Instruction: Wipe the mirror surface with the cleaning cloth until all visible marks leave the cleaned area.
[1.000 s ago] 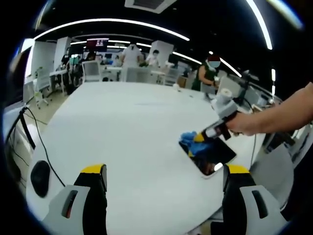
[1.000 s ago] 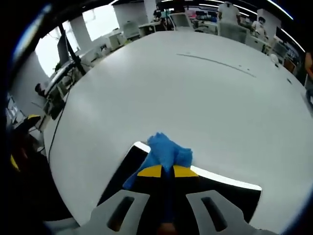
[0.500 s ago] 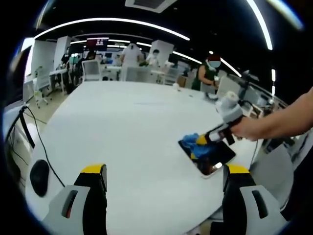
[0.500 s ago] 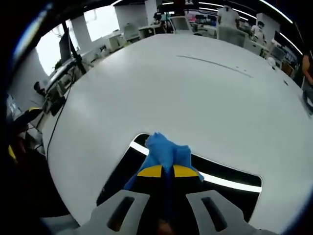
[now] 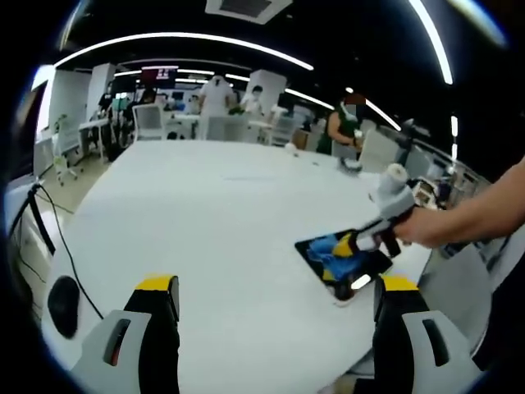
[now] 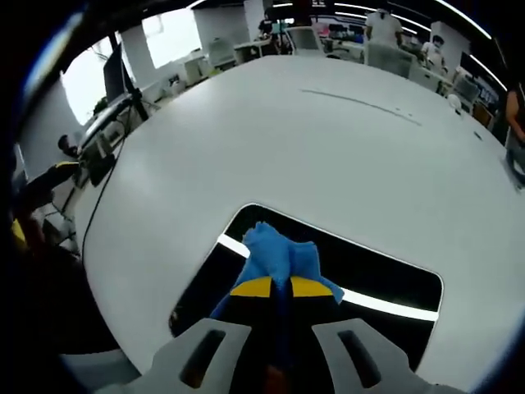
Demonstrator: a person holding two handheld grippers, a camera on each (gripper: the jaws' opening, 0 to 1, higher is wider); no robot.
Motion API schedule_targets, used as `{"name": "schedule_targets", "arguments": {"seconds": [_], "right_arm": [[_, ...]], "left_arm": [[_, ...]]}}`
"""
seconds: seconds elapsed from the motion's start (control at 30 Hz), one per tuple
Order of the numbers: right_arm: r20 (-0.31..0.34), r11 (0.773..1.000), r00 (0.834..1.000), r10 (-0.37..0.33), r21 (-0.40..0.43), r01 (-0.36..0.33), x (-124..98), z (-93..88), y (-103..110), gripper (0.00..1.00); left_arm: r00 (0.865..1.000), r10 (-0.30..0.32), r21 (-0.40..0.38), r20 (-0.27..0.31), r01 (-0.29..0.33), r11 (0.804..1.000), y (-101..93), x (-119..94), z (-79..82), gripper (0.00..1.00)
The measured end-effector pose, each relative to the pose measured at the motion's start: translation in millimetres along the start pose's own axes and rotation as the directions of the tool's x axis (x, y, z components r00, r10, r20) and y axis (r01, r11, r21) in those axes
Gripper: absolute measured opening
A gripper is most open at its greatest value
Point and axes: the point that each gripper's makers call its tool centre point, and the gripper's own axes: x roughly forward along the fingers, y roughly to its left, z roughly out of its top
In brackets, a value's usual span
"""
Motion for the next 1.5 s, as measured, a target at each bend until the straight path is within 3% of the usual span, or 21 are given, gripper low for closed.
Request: {"name": "schedule_targets", "arguments": {"seconds": [0.23,0.3,0.43,0.57,0.73,0.87,0.93,1.03,1.13,1.5], "right_arm": [[-0.002,1.000,1.000,0.004,0.011,-0.004,-3,-4.3,2,0.00],[0.000,1.000,1.000,0.006,0.008,-0.006,-3,-4.0,2,0.00],[0.006,1.000,1.000,0.014,0.014,-0.014,-6,-8.1,5,0.00],[0.005,1.000,1.000,0.021,0.010,-0.021,-8,-11.0,8,0.00],[-0.011,0.999,0.999,0.034,0.031,-0.034,-12,-19.0,13,0.00],[0.000,1.000,1.000,0.023,-0.011,-0.023,-13,-19.1,14,0.00],[0.000,0.999,1.000,0.005,-0.040,-0.005,-11,-19.8,16,0.00],[0.022,1.000,1.000,0.008,-0.026,-0.008,-13,-21.6,15,0.00],[0.022,0.999,1.000,0.021,-0.050,-0.020,-16,-24.5,18,0.00],[0.040,0.997,0.998,0.054,-0.049,-0.052,-23,-35.9,27,0.00]], "left_arm": [[1.000,0.009,0.002,-0.006,-0.009,1.000,-4.1,-4,-6.9,0.99],[0.999,0.025,0.011,-0.032,-0.025,1.000,-1.3,-1,-13.7,0.99],[0.999,0.032,0.006,0.009,-0.032,0.999,-5.4,0,-4.0,0.99],[1.000,0.022,0.001,-0.016,-0.022,1.000,-4.0,9,-10.7,0.99],[1.000,-0.009,0.016,-0.026,0.009,1.000,-22.7,4,-13.9,0.99],[1.000,0.016,0.004,-0.018,-0.016,1.000,-18.1,6,-18.5,0.99],[0.999,0.034,-0.049,-0.006,-0.034,0.998,-15.5,6,-17.2,0.99],[0.999,0.044,-0.014,0.016,-0.044,0.999,-14.6,5,-11.3,0.99],[0.998,0.051,-0.030,0.032,-0.050,0.998,-14.9,6,-7.5,0.99],[0.999,0.031,0.004,0.022,-0.031,1.000,-35.9,9,-8.9,0.99]]}}
